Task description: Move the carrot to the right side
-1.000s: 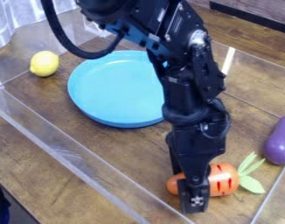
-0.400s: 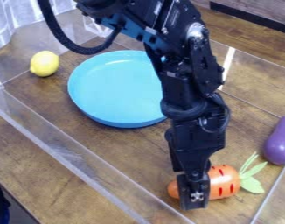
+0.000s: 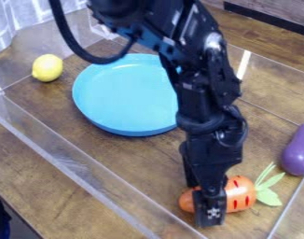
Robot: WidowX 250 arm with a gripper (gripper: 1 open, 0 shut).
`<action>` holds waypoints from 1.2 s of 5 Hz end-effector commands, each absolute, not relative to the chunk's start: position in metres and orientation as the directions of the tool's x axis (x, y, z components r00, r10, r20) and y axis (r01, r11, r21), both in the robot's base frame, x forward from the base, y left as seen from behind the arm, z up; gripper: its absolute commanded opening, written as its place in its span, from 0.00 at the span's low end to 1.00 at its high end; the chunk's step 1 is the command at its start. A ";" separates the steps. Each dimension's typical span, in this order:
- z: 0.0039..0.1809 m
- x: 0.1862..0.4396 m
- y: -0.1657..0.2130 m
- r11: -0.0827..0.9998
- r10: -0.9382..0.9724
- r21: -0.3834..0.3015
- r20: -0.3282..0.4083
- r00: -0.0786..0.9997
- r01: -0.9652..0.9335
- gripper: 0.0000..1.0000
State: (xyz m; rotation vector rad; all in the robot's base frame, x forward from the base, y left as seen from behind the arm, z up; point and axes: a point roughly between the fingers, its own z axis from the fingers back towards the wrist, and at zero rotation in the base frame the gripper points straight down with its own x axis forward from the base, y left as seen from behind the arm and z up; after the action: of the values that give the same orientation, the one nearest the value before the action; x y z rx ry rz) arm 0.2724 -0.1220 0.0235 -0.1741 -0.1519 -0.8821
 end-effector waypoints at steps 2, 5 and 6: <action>0.026 0.288 -0.126 0.623 -0.753 -0.073 0.211 0.623 0.778 1.00; 0.018 0.294 -0.127 0.626 -0.755 -0.099 0.171 0.633 0.774 1.00; 0.016 0.295 -0.128 0.627 -0.756 -0.106 0.159 0.635 0.772 0.00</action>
State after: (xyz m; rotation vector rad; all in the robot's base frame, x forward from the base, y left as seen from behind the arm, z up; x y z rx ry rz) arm 0.2957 -0.1288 0.0192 -0.1696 -0.1098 -0.8790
